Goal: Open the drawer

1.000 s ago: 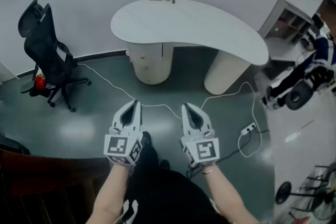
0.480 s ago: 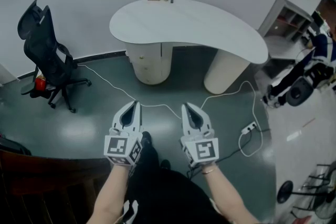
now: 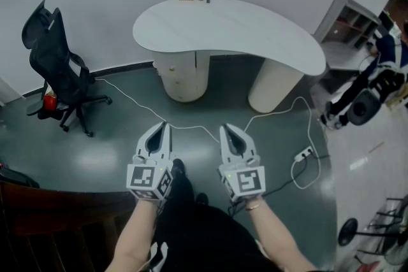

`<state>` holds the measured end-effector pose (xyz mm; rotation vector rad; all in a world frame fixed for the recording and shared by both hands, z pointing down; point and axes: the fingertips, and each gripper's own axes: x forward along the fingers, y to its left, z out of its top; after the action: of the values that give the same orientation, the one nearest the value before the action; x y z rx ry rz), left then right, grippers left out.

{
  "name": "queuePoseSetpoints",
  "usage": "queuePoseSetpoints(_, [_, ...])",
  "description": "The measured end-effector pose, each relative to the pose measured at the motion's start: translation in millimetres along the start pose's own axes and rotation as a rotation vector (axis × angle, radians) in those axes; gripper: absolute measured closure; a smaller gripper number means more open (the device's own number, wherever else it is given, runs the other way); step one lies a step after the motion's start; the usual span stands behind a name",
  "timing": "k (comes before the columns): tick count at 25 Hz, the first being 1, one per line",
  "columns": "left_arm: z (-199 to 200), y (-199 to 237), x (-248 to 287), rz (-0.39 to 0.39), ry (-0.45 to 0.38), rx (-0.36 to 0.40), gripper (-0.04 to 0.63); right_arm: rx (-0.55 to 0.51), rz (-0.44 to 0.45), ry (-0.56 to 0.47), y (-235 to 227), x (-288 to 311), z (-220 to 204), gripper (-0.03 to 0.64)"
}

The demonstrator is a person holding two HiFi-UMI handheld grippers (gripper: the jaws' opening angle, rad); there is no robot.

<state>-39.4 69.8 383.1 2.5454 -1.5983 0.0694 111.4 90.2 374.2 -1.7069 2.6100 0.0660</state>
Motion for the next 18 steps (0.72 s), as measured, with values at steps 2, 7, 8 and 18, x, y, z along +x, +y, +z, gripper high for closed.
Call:
queuePoseSetpoints(2, [0, 1, 0, 0.0, 0.001, -0.001, 0.592, 0.003, -0.002, 0.005, 1, 0, -1, 0.614])
queuePoseSetpoints(7, [0, 2, 2, 0.003, 0.001, -0.001, 0.592, 0.001, -0.003, 0.024, -1, 1, -3, 0.614])
queuePoseSetpoints(8, [-1, 2, 3, 0.005, 0.002, -0.002, 0.592, 0.002, -0.004, 0.027, -2, 1, -4, 0.614])
queuePoseSetpoints(18, [-2, 19, 22, 0.015, 0.017, -0.013, 0.592, 0.028, -0.007, 0.031, -5, 24, -9, 0.614])
